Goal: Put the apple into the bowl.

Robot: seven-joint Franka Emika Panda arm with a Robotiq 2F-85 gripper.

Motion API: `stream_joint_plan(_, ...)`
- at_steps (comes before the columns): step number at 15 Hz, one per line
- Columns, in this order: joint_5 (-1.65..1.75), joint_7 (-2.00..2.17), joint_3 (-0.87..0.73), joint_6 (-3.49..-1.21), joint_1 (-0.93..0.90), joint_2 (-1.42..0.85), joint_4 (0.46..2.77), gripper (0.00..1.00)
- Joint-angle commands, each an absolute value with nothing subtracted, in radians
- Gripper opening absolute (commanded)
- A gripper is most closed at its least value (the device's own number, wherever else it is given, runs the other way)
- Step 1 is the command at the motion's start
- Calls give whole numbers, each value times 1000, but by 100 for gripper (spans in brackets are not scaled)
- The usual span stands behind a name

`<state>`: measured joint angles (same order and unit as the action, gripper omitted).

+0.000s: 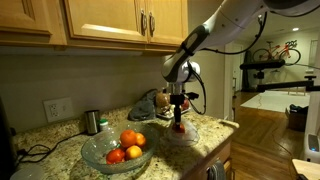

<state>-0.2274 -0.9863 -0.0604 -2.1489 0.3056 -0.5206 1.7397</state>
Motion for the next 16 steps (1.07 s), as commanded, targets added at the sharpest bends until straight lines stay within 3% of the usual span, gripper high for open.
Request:
stream_joint_plan(1,-236,-981,-44,-2118,324,-477,1744,38)
stream_joint_plan(16,-303,-1007,12,-2134,284,-333,1765,38)
